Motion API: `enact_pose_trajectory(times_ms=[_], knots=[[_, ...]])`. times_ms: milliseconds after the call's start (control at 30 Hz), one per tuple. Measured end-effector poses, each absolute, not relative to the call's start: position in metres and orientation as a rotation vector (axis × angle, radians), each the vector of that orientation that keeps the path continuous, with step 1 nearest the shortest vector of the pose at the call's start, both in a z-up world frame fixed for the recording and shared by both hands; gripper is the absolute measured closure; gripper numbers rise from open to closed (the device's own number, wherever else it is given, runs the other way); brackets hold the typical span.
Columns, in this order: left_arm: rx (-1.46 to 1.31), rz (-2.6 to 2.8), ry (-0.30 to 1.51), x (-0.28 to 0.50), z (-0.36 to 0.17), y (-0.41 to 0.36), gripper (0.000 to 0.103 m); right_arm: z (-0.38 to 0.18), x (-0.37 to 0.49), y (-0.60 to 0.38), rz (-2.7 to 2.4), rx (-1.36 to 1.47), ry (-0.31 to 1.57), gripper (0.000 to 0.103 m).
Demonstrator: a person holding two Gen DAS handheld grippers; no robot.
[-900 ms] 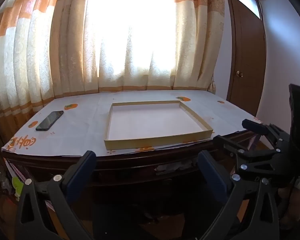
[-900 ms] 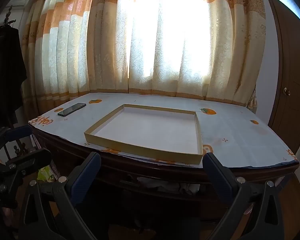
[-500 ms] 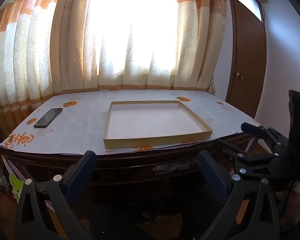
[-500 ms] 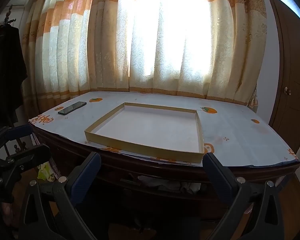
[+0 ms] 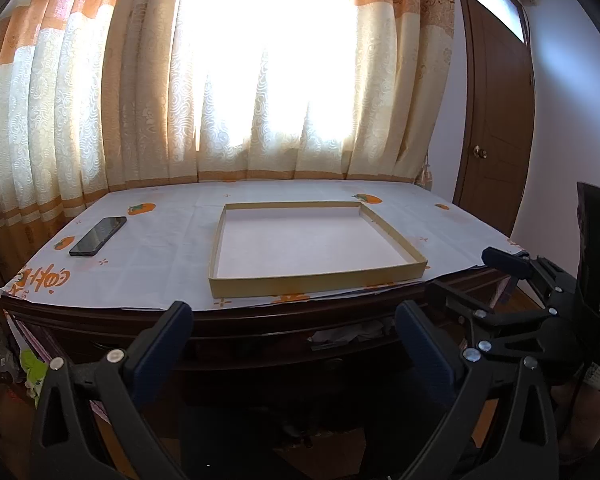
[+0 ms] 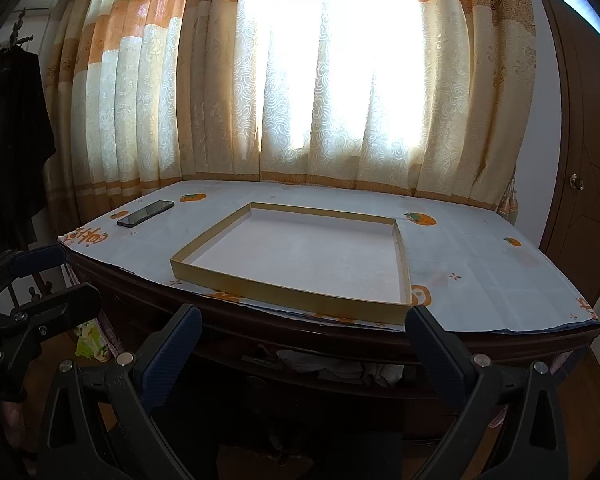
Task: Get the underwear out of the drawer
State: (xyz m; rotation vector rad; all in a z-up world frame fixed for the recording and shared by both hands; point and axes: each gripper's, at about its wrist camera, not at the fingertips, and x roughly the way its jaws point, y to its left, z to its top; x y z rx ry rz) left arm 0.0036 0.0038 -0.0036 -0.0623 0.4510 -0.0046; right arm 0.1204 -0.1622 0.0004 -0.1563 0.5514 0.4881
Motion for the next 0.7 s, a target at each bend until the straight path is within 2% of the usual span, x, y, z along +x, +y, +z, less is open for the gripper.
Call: enact_pose_trajectory(times_ms=[700], knots=[[-0.062, -0.007, 0.449, 0.0013, -0.0009, 0.0053, 0.000, -0.0088, 0.1185, -0.1591, 0.488, -0.160, 0.555, 0.001]])
